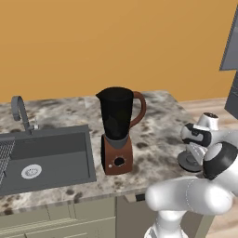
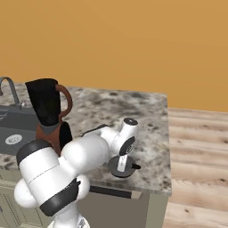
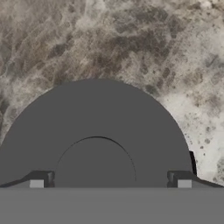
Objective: Grab the lime and garlic from the fridge, place them in the blender, close the lid, and turn on the blender to create a marinade.
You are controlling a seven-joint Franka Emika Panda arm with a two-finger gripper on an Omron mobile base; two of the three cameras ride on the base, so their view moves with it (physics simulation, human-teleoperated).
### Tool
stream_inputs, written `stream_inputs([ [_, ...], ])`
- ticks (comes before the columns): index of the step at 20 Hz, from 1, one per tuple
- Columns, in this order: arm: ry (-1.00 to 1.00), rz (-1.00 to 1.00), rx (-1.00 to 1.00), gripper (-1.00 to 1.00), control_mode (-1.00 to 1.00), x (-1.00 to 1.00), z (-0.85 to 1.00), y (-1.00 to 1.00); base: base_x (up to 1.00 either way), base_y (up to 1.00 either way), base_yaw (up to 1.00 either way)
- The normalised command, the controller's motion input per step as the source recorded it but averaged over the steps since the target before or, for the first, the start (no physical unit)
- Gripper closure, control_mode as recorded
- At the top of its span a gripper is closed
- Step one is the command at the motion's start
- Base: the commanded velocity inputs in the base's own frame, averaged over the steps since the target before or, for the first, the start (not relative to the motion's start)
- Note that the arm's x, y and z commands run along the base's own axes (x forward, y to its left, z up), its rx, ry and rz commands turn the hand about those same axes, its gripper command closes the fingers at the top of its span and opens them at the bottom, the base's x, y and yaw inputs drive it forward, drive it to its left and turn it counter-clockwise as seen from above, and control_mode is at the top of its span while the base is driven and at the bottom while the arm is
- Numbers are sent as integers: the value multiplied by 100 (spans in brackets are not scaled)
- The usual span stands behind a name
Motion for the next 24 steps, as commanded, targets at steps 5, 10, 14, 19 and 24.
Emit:
stream_inputs([
  [5, 2, 0, -1, -100, -100, 0, -76, 22, 0, 0, 0],
  [10, -1, 0, 0, -100, -100, -16, -80, 20, 0, 0, 0],
  [14, -18, 0, 0, 100, -100, -44, -81, 29, 0, 0, 0],
  [19, -14, 0, 0, 100, -100, -15, -71, 28, 0, 0, 0],
  [24, -2, 0, 0, 100, -100, -1, -74, 26, 0, 0, 0],
])
